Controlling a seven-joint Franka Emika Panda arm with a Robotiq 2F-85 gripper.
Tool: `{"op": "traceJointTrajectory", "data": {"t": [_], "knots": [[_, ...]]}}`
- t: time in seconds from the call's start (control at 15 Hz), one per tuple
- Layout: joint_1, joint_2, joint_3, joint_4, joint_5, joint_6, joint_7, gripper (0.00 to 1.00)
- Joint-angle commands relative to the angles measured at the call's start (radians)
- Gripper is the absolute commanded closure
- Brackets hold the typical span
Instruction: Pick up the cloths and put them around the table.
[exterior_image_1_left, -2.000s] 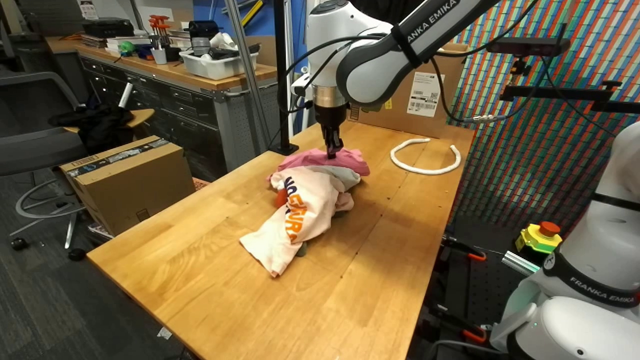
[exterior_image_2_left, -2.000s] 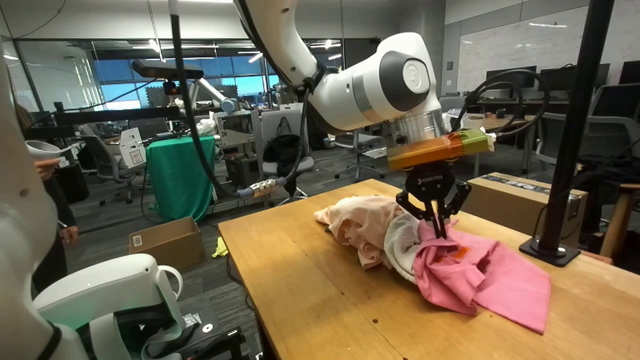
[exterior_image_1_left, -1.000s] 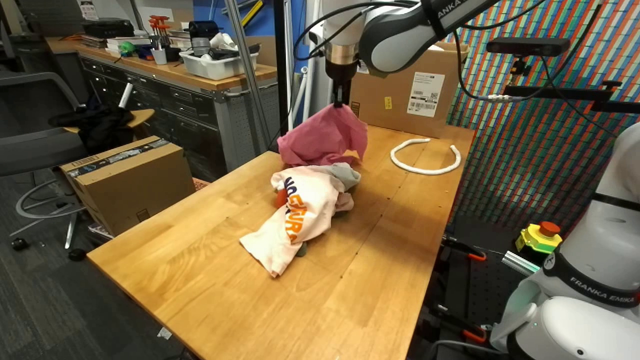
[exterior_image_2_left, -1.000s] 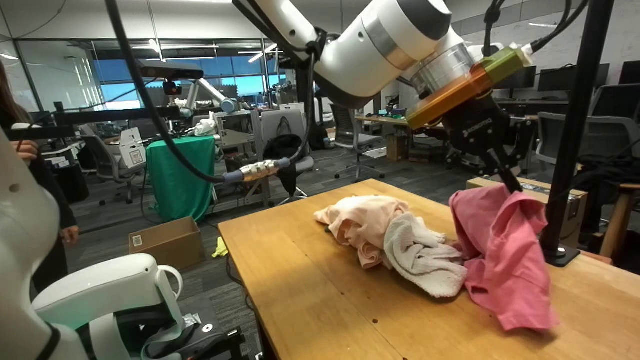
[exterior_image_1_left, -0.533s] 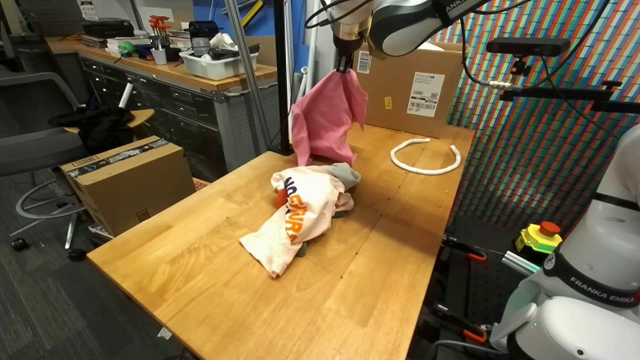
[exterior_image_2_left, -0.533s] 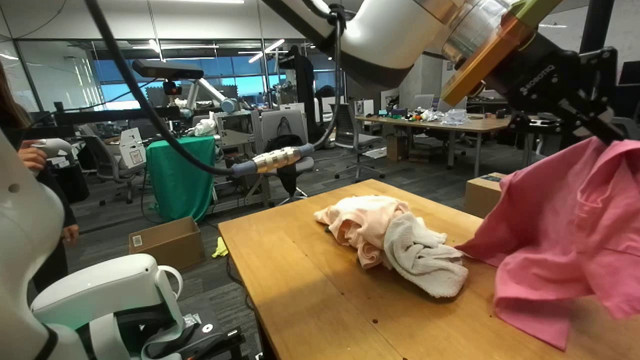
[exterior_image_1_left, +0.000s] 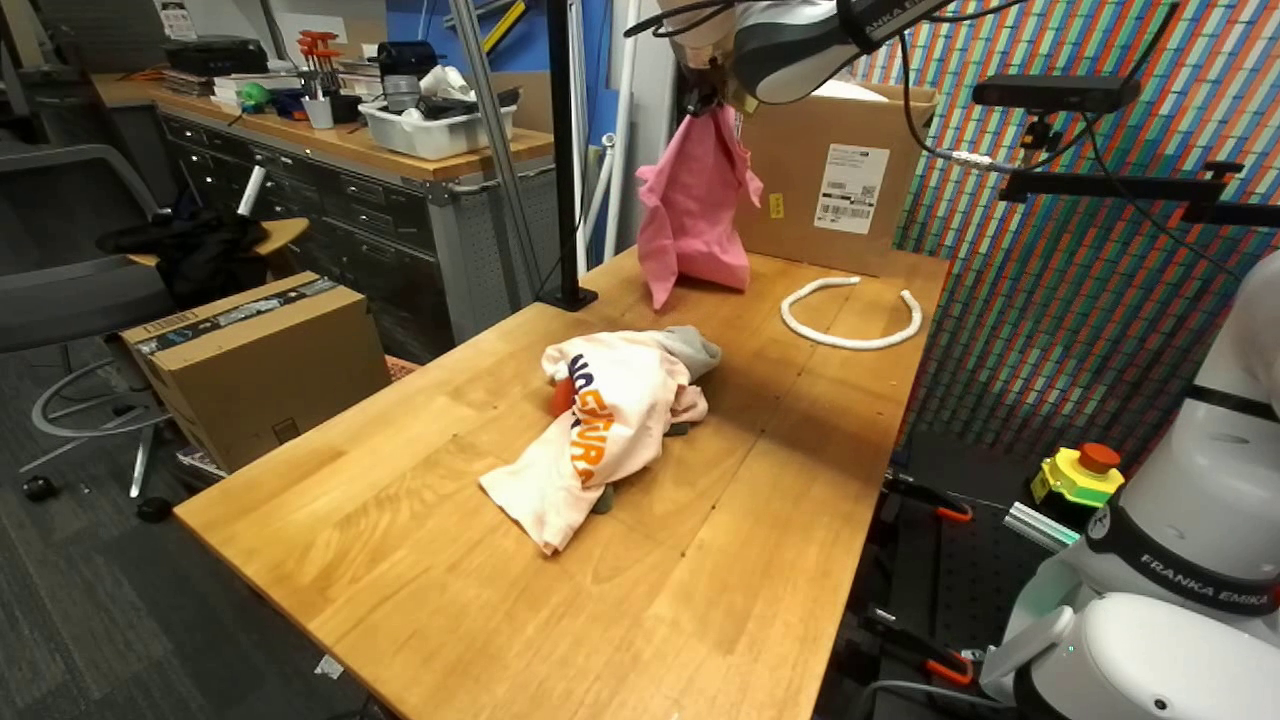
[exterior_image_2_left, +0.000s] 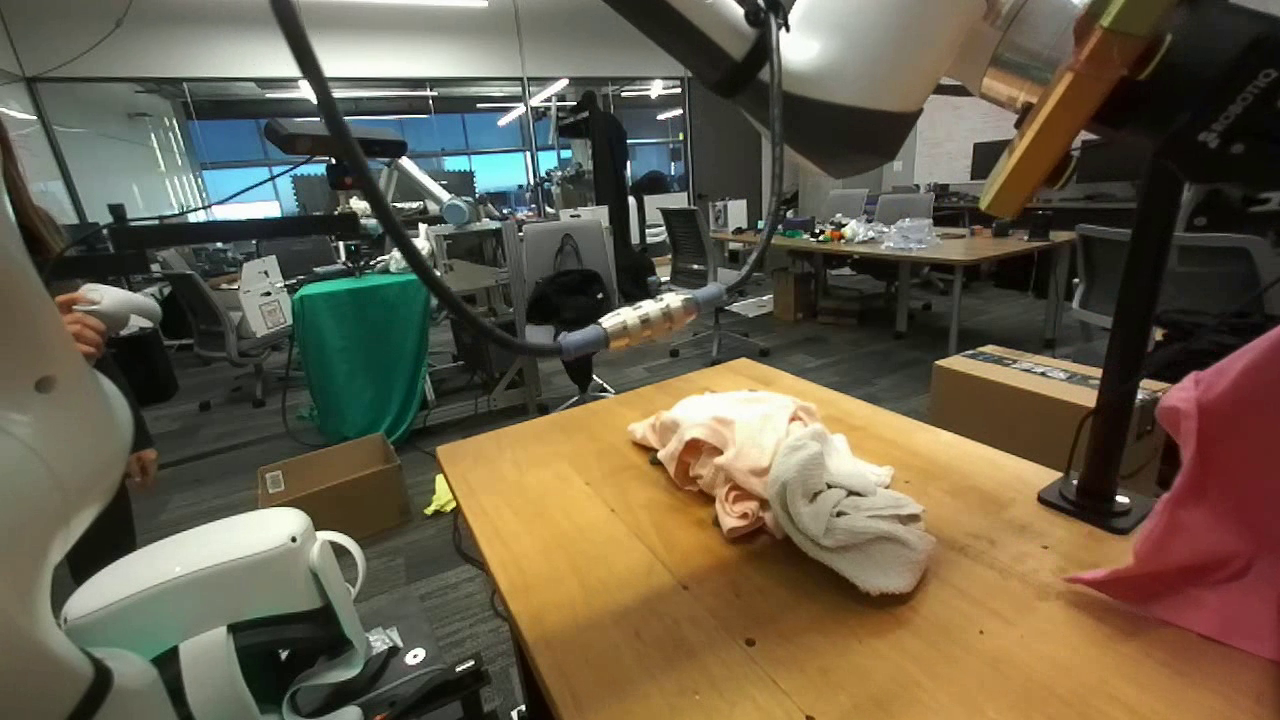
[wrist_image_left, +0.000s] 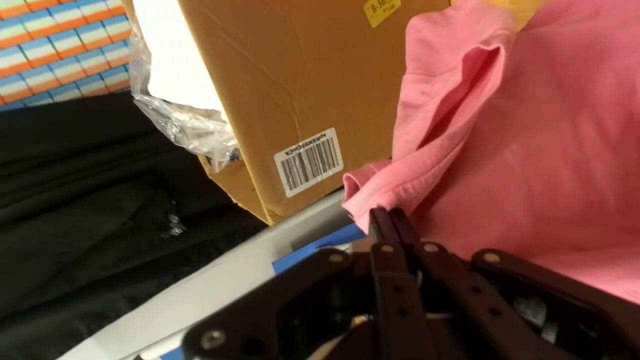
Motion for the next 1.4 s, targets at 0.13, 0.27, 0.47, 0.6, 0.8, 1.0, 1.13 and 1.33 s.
{"op": "traceJointTrajectory", "data": {"t": [0.13,0.27,0.47,0.6,0.8,1.0,1.13,1.33], "knots": [[0.006,0.116,-0.009,0.153,-0.066,-0.174,0.232,1.00],[0.009,0.146,-0.009,0.185,-0.068,-0.234,0.302,1.00],[0.009,0.182,-0.006,0.222,-0.055,-0.282,0.346,1.00],[0.006,0.198,-0.002,0.233,-0.044,-0.285,0.344,1.00],[0.001,0.203,0.002,0.228,-0.031,-0.273,0.321,0.65],[-0.003,0.191,0.007,0.203,-0.016,-0.252,0.303,0.43],[-0.004,0.162,0.018,0.164,0.009,-0.227,0.267,0.27],[-0.001,0.092,0.050,0.074,0.095,-0.160,0.156,0.05]]}}
